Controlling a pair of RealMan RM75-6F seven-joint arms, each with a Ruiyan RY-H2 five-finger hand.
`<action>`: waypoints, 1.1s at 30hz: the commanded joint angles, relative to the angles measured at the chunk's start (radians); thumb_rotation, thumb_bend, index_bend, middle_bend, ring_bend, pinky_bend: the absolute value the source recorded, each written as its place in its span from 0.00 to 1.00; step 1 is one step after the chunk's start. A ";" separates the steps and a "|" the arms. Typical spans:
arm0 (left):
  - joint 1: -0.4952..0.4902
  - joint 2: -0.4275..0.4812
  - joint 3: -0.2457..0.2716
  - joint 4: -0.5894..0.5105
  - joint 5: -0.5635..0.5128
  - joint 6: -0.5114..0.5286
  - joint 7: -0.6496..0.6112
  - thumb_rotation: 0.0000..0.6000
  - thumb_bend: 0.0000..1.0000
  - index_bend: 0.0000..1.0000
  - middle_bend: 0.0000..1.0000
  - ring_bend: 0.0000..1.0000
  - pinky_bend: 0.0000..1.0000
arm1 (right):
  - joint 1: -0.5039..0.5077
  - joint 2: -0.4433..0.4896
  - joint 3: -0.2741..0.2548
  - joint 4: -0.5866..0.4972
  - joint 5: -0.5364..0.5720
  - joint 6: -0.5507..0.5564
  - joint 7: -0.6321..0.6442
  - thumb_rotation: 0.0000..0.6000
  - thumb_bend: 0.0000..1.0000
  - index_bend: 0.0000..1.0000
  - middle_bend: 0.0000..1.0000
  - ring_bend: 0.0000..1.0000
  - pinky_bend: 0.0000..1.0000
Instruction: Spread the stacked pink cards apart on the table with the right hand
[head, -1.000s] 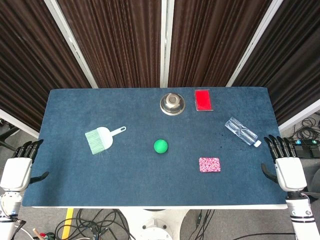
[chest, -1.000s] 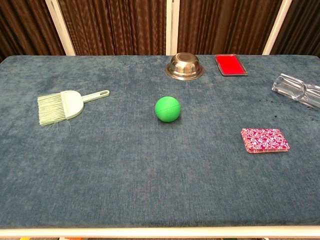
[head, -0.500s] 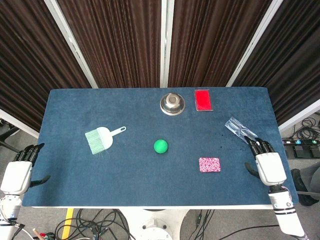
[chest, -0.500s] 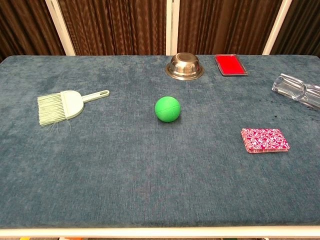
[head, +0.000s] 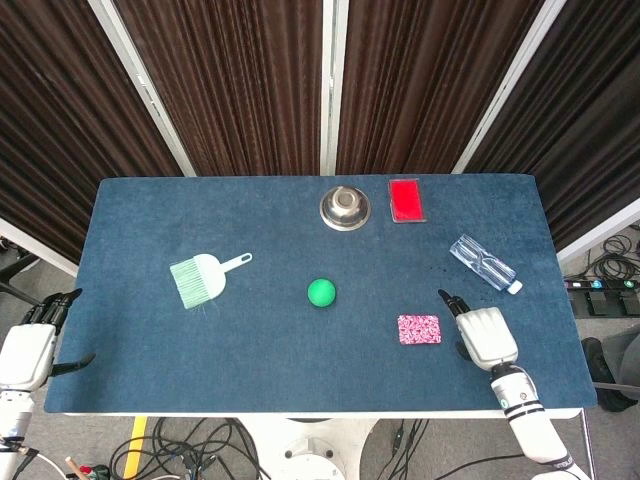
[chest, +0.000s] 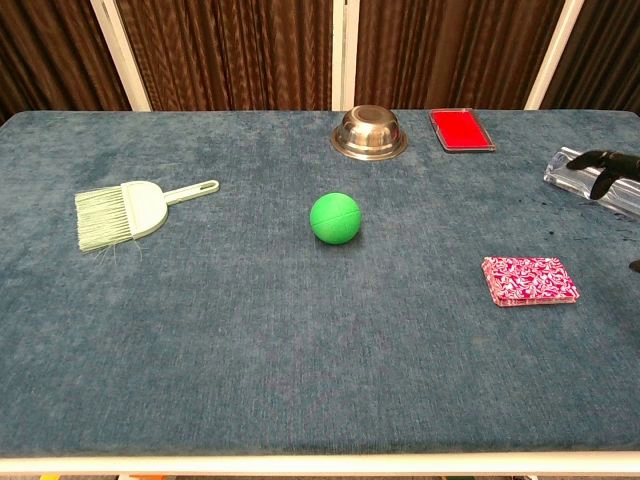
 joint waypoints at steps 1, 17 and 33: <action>-0.001 0.002 0.000 0.004 -0.001 -0.003 -0.004 1.00 0.06 0.09 0.14 0.10 0.20 | 0.040 -0.043 0.012 -0.019 0.077 -0.017 -0.076 1.00 0.10 0.11 0.24 0.68 0.71; -0.001 -0.006 0.008 0.033 -0.007 -0.023 -0.030 1.00 0.06 0.09 0.14 0.10 0.20 | 0.100 -0.169 0.003 0.104 0.142 -0.005 -0.106 1.00 0.10 0.31 0.32 0.68 0.71; -0.007 0.020 0.028 0.028 0.014 -0.046 -0.066 1.00 0.06 0.09 0.14 0.10 0.20 | 0.131 -0.239 -0.016 0.177 0.175 -0.018 -0.091 1.00 0.10 0.32 0.32 0.68 0.71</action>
